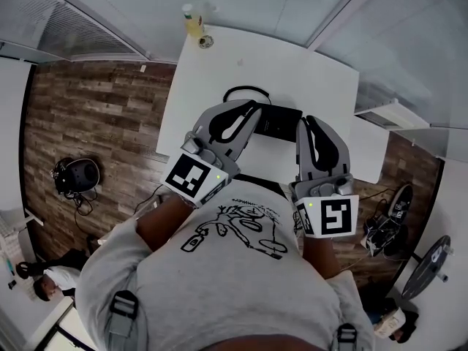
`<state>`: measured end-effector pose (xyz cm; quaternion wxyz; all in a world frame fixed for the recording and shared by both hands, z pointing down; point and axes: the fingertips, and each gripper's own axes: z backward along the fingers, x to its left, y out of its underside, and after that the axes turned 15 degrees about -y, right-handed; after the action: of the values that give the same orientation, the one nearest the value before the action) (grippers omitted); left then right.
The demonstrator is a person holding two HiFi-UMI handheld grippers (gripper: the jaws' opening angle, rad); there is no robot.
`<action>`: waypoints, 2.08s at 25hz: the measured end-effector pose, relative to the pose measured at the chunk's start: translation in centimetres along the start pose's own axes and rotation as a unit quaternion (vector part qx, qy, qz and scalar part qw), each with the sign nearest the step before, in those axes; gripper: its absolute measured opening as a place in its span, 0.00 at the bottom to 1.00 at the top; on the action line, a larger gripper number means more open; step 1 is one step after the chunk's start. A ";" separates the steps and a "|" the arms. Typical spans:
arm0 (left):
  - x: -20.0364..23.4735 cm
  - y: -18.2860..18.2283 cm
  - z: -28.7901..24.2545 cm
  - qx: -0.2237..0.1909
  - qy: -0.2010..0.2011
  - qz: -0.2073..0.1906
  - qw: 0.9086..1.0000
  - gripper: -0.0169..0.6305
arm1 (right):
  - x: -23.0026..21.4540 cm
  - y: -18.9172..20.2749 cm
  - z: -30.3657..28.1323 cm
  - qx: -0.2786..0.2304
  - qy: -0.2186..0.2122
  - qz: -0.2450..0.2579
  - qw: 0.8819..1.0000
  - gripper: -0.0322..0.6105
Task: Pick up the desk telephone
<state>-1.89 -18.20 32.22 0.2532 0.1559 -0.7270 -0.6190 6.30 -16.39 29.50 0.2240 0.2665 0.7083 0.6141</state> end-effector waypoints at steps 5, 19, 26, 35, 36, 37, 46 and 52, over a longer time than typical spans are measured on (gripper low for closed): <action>0.3 1.5 -0.9 0.019 -0.006 0.029 0.999 0.07 | -1.1 1.4 0.3 0.013 0.000 -0.010 1.000 0.09; 2.1 11.8 -3.2 0.128 -0.020 0.072 0.989 0.13 | -3.4 11.7 0.3 0.105 -0.001 -0.064 0.992 0.16; 3.2 17.3 -3.7 0.178 -0.025 0.092 0.979 0.17 | -4.0 16.7 0.1 0.139 -0.004 -0.098 0.985 0.19; 4.5 25.4 -4.4 0.254 -0.029 0.128 0.958 0.19 | -5.5 23.5 0.1 0.174 0.001 -0.172 0.969 0.24; 4.5 26.2 -4.4 0.262 -0.028 0.132 0.956 0.20 | -5.6 24.1 0.2 0.177 0.000 -0.179 0.968 0.24; 4.5 26.8 -4.5 0.269 -0.027 0.133 0.953 0.20 | -5.7 24.7 0.2 0.178 -0.001 -0.185 0.966 0.25; 5.1 32.4 -5.3 0.317 -0.026 0.140 0.938 0.21 | -5.8 30.1 0.6 0.210 -0.002 -0.222 0.952 0.28; 5.4 36.0 -5.4 0.353 -0.031 0.155 0.922 0.22 | -5.8 32.4 0.5 0.227 -0.008 -0.238 0.944 0.32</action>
<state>-0.20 -18.95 68.95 0.2516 0.1013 -0.9208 -0.2802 14.41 -16.44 61.46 0.3026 0.1387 0.8701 0.3635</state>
